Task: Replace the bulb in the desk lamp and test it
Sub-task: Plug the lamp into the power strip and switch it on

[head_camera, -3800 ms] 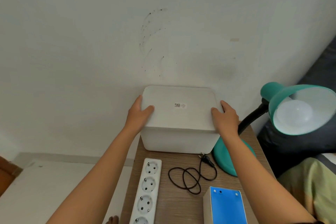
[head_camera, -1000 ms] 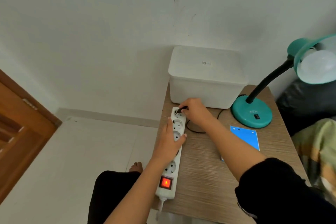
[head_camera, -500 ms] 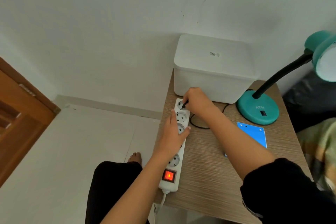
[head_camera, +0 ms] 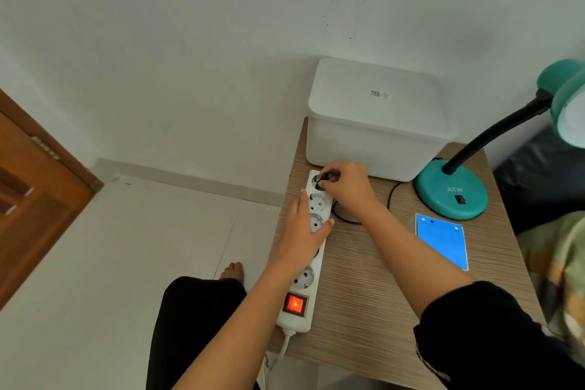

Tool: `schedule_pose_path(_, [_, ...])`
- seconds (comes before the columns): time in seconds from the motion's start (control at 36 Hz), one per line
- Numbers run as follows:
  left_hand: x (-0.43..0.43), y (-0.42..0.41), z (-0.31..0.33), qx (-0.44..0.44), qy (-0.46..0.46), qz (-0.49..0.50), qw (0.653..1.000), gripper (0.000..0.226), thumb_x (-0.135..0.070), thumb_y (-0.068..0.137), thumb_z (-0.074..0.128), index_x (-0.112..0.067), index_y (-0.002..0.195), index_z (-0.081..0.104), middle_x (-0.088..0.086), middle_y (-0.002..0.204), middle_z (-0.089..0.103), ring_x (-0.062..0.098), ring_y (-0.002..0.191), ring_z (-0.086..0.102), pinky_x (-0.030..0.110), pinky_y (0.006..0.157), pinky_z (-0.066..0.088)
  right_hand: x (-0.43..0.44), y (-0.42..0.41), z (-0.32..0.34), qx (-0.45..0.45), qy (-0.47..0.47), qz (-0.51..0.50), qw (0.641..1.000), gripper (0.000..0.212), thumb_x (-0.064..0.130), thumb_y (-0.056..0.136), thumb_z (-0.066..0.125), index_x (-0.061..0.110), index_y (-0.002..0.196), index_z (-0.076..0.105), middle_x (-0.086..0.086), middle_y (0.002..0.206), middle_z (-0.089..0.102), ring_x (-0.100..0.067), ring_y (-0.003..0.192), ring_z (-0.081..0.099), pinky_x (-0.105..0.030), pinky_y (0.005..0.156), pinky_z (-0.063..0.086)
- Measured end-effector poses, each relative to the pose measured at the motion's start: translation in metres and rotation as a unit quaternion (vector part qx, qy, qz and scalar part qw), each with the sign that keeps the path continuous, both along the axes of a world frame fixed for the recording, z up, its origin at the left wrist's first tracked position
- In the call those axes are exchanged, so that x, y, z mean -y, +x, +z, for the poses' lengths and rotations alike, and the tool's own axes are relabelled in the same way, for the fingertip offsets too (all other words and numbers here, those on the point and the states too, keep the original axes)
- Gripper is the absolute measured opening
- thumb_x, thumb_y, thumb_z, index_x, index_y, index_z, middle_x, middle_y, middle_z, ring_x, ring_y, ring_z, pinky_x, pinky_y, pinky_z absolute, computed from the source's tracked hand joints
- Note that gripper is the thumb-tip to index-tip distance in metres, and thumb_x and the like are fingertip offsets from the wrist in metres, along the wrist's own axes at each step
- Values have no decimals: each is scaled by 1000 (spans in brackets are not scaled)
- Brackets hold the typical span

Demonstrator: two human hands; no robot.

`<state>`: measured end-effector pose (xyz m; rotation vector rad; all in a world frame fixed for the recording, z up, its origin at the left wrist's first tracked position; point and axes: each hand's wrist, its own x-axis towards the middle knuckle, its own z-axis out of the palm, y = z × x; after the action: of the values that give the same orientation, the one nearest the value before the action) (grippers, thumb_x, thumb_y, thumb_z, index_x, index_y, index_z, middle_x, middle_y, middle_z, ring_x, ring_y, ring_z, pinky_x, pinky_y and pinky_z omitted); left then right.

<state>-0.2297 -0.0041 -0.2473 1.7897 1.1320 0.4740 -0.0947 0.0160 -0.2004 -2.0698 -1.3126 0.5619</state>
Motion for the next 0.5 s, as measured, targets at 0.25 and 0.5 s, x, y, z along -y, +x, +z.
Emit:
schedule_pose_path(0.25, [0, -1, 1, -3, 1, -3, 1000, 84, -44, 90, 55, -19, 150, 1, 0, 156, 12, 15, 142, 16, 24, 106, 20, -10, 3, -1, 6, -34, 19, 999, 16, 8, 75, 73, 6, 90, 74, -9, 87, 71, -8, 74, 56, -2, 55, 40])
schedule_pose_path(0.5, [2, 0, 3, -12, 10, -7, 1000, 83, -42, 91, 54, -17, 149, 1, 2, 156, 12, 13, 141, 15, 17, 101, 14, -5, 5, 5, 29, -62, 67, 995, 20, 10, 81, 66, 9, 100, 72, -8, 96, 70, -8, 80, 54, -8, 61, 38])
